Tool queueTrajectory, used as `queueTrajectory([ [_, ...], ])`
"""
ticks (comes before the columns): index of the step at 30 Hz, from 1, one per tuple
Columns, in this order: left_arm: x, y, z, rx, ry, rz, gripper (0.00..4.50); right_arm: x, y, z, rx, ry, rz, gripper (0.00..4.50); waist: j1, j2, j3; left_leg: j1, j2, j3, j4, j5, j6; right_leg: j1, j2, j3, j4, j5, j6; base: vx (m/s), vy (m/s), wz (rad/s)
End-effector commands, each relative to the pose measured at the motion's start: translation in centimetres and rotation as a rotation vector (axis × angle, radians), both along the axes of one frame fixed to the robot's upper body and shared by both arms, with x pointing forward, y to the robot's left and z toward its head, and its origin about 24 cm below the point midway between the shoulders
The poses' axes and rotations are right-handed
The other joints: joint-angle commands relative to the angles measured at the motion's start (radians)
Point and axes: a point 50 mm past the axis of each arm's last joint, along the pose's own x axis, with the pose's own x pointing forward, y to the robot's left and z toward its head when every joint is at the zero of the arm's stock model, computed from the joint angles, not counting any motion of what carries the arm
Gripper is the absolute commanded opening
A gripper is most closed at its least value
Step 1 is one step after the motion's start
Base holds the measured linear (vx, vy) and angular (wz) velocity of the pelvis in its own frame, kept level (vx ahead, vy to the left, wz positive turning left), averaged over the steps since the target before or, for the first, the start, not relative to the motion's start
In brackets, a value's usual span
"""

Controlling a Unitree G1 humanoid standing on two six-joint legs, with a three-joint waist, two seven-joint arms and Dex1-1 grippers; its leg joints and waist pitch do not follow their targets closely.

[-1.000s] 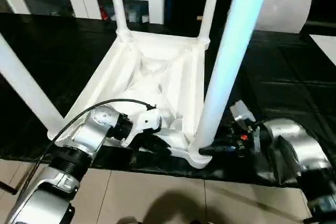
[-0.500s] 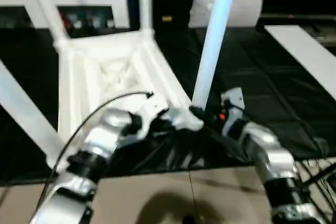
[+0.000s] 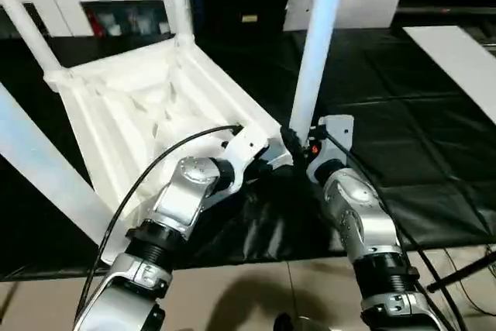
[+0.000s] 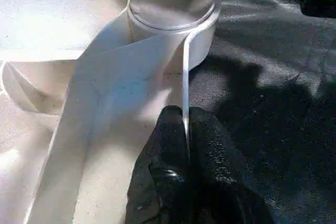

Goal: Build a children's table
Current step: Rotate leg to tighten

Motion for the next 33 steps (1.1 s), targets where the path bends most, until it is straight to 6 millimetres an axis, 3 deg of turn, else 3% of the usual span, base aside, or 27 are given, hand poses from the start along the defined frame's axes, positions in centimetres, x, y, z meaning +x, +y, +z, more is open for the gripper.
queueTrajectory([
  [1,-0.4,-0.5,0.4,-0.033,-0.029,-0.112,0.00,-1.1,0.3,-0.8,-0.022,0.002,0.176,3.32,0.010,-0.022,-0.073,-0.027,0.049,-0.010,-0.057,-0.016,0.170,0.074,-0.080,0.077,-0.066,-0.308,-0.114,0.000,0.000,0.00],
  [3,-0.5,0.1,0.2,-0.022,-0.022,-0.141,0.00,-1.3,-1.0,-0.5,-0.039,-0.022,0.223,3.43,0.015,-0.022,-0.069,-0.026,0.048,-0.007,-0.058,-0.027,0.181,0.074,-0.080,0.077,-0.072,-0.340,-0.105,0.000,0.000,0.00],
  [8,-0.7,1.7,-0.1,0.013,-0.001,-0.216,0.00,-1.9,-4.1,0.2,-0.083,-0.047,0.336,3.99,0.020,-0.023,-0.068,-0.021,0.051,-0.005,-0.059,-0.060,0.158,0.070,-0.080,0.075,-0.083,-0.427,-0.075,0.000,0.000,0.00],
  [9,-0.7,2.1,-0.2,0.020,0.007,-0.236,0.00,-2.1,-4.7,0.3,-0.106,-0.044,0.386,3.99,0.022,-0.022,-0.072,-0.020,0.052,-0.006,-0.058,-0.056,0.157,0.071,-0.079,0.075,-0.081,-0.420,-0.074,0.000,0.000,0.00],
  [11,-0.9,3.1,-0.4,0.039,0.022,-0.294,0.00,-2.9,-6.2,0.5,-0.141,-0.025,0.541,4.07,0.029,-0.023,-0.073,-0.021,0.052,-0.006,-0.056,-0.050,0.171,0.074,-0.077,0.075,-0.078,-0.397,-0.079,0.000,0.000,0.00],
  [16,-1.6,4.3,-0.4,0.067,0.059,-0.416,0.00,-3.7,-7.4,0.8,-0.223,-0.007,0.754,4.07,0.038,-0.024,-0.081,-0.023,0.054,-0.005,-0.052,-0.025,0.184,0.075,-0.080,0.074,-0.069,-0.356,-0.113,0.000,0.000,0.00],
  [21,-2.7,5.8,-0.5,0.136,0.093,-0.634,0.00,-3.6,-7.6,1.3,-0.270,0.020,0.956,4.07,0.048,-0.023,-0.083,-0.021,0.061,-0.004,-0.051,-0.007,0.185,0.074,-0.078,0.076,-0.061,-0.333,-0.131,0.000,0.000,0.00],
  [23,-2.9,6.1,-0.4,0.152,0.102,-0.672,0.00,-3.5,-7.3,1.3,-0.273,0.036,1.011,3.73,0.057,-0.020,-0.084,-0.015,0.066,-0.003,-0.051,-0.002,0.179,0.068,-0.080,0.077,-0.059,-0.328,-0.138,0.000,0.000,0.00],
  [25,-3.0,6.1,-0.4,0.159,0.107,-0.702,0.00,-3.5,-7.1,1.4,-0.276,0.043,1.053,3.68,0.064,-0.032,-0.084,-0.015,0.068,-0.001,-0.053,0.003,0.176,0.069,-0.080,0.077,-0.055,-0.328,-0.143,0.000,0.000,0.00],
  [27,-3.2,6.1,-0.3,0.162,0.113,-0.739,0.00,-3.3,-6.5,1.3,-0.286,0.045,1.101,3.55,0.074,-0.027,-0.087,-0.012,0.075,-0.003,-0.052,0.020,0.169,0.067,-0.084,0.079,-0.049,-0.300,-0.157,0.000,0.000,0.00],
  [28,-3.3,6.0,-0.1,0.162,0.115,-0.764,0.00,-3.3,-6.1,1.3,-0.280,0.049,1.148,3.33,0.077,-0.038,-0.088,-0.012,0.076,-0.002,-0.052,0.021,0.165,0.068,-0.085,0.080,-0.046,-0.289,-0.162,0.000,0.000,0.00],
  [30,-3.3,5.9,-0.1,0.165,0.116,-0.781,0.00,-3.4,-5.8,1.3,-0.268,0.057,1.194,3.25,0.080,-0.035,-0.089,-0.012,0.077,-0.002,-0.052,0.022,0.163,0.068,-0.086,0.081,-0.042,-0.274,-0.172,0.000,0.000,0.00],
  [33,-3.4,5.9,-0.1,0.174,0.116,-0.804,0.00,-3.6,-5.4,1.3,-0.254,0.077,1.269,3.01,0.084,-0.039,-0.090,-0.012,0.078,-0.001,-0.052,0.018,0.157,0.069,-0.087,0.082,-0.041,-0.272,-0.172,0.000,0.000,0.00],
])
